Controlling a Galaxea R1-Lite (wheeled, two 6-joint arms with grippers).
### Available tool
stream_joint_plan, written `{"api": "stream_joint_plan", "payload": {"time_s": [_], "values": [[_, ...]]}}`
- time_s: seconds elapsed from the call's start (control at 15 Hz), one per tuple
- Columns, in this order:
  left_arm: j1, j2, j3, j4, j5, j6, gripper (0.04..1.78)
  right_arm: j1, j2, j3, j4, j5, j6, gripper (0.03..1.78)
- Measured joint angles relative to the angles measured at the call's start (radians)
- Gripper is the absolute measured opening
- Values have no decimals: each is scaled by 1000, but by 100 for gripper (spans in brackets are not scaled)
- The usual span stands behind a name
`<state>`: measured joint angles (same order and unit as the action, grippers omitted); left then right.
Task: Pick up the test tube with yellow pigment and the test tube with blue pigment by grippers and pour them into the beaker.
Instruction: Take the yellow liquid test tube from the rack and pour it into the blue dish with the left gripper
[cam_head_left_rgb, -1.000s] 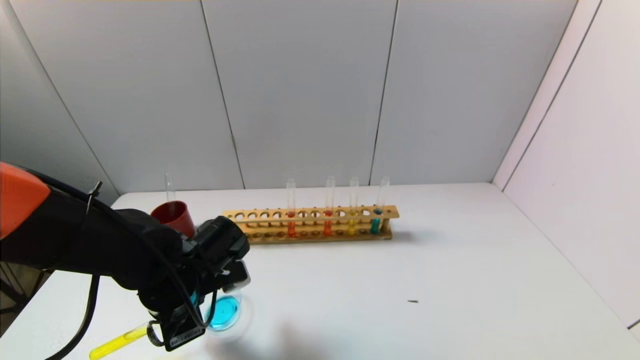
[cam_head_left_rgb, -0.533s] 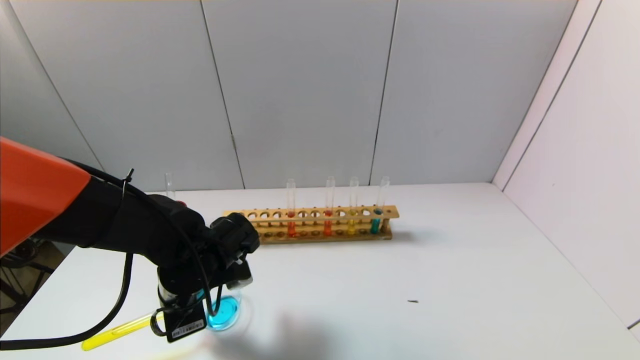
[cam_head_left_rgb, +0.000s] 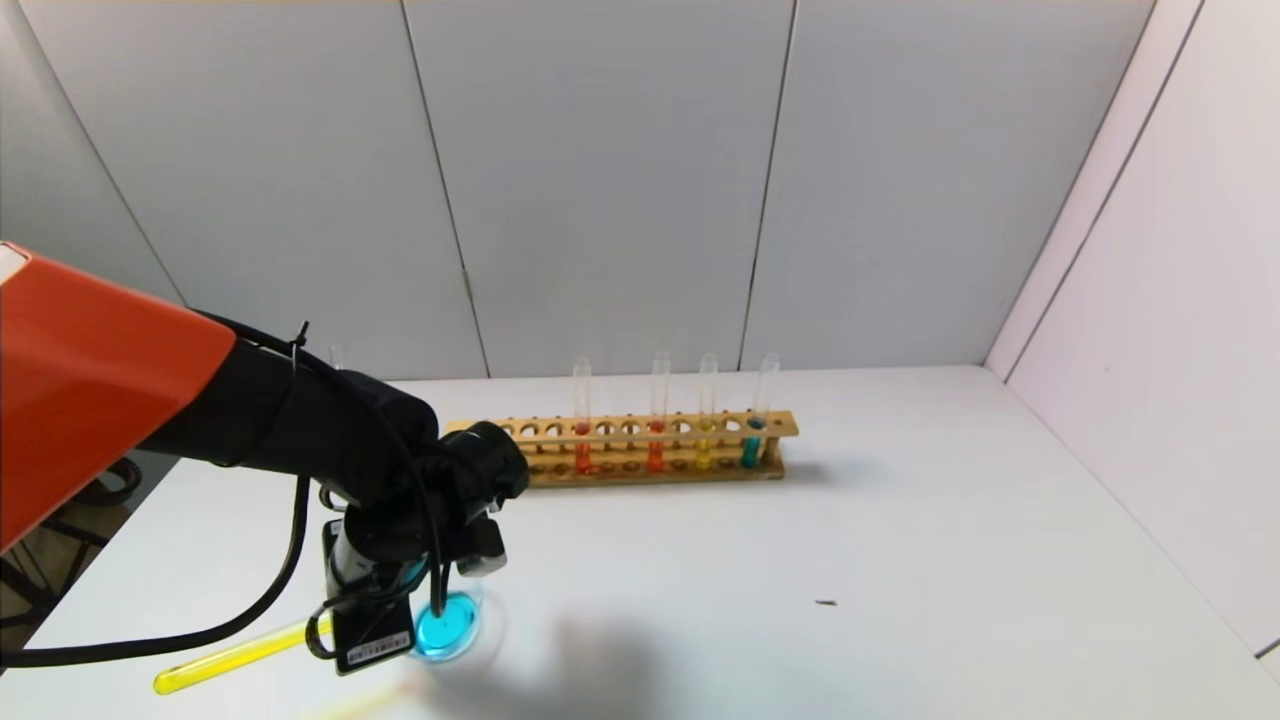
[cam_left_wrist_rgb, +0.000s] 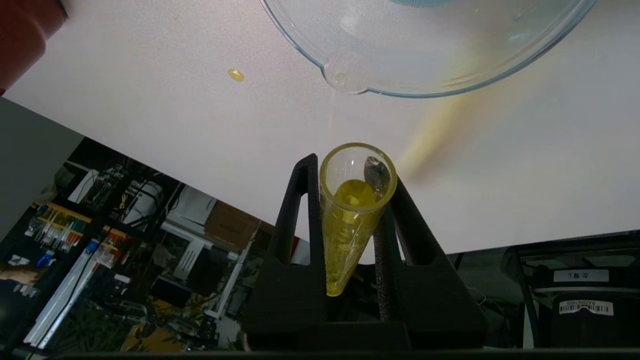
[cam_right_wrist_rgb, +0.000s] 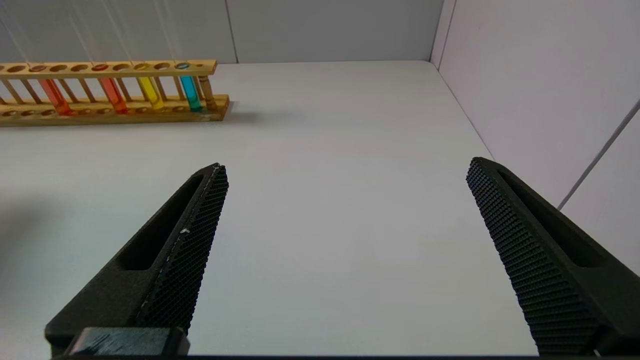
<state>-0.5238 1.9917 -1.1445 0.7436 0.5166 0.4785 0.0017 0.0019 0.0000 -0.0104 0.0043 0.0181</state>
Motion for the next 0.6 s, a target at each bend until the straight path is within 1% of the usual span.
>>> {"api": "stream_joint_plan", "payload": {"time_s": [0.33, 0.6], "values": [[-6, 16, -77, 131, 0, 6, 32, 0, 0, 0, 0, 1, 0, 174], [-14, 28, -101, 156, 1, 10, 32, 0, 0, 0, 0, 0, 0, 174]]}}
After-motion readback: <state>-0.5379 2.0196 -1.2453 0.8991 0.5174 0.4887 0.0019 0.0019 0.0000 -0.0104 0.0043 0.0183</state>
